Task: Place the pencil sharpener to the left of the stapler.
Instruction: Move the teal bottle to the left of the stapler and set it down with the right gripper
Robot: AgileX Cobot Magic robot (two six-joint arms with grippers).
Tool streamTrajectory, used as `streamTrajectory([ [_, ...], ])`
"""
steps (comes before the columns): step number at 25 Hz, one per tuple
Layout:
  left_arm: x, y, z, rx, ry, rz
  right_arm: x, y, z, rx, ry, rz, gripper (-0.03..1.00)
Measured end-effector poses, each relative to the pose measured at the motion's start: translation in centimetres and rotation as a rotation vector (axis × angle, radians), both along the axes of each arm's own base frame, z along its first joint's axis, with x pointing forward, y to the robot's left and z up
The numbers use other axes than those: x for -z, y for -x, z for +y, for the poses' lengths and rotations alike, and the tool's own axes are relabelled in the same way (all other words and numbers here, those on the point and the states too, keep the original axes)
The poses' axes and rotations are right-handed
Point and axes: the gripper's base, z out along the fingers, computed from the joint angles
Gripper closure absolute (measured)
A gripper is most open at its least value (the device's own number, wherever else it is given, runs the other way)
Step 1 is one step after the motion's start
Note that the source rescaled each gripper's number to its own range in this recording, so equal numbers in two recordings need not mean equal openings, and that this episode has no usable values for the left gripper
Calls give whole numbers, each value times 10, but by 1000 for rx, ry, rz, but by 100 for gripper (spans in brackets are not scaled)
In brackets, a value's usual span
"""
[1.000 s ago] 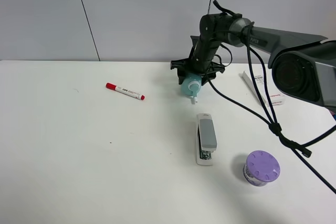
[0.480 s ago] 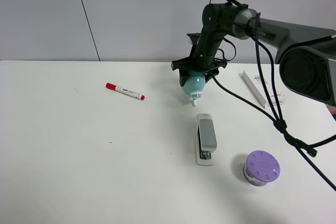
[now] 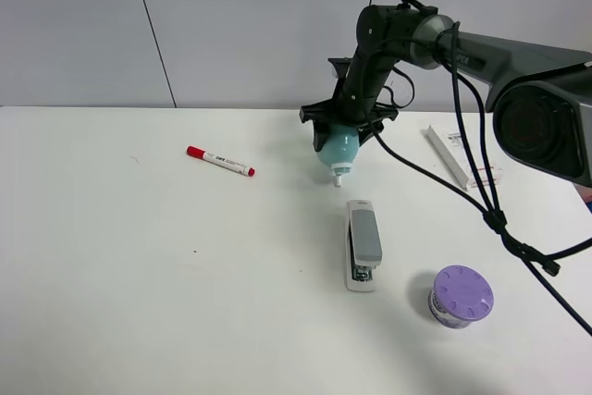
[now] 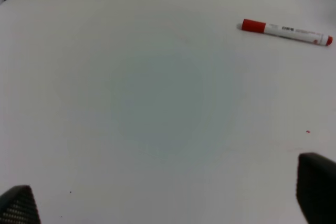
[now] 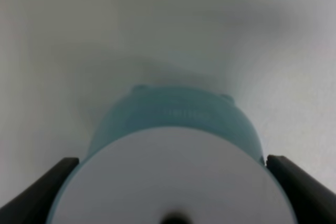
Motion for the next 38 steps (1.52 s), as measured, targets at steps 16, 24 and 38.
streamTrajectory([
  [16, 0, 0, 0, 0, 0, 0, 16, 0, 6, 52, -132, 92, 97],
  [24, 0, 0, 0, 0, 0, 0, 16, 5, 7, 44, -142, 150, 97],
  [38, 0, 0, 0, 0, 0, 0, -16, 15, 12, 16, -231, 183, 97],
])
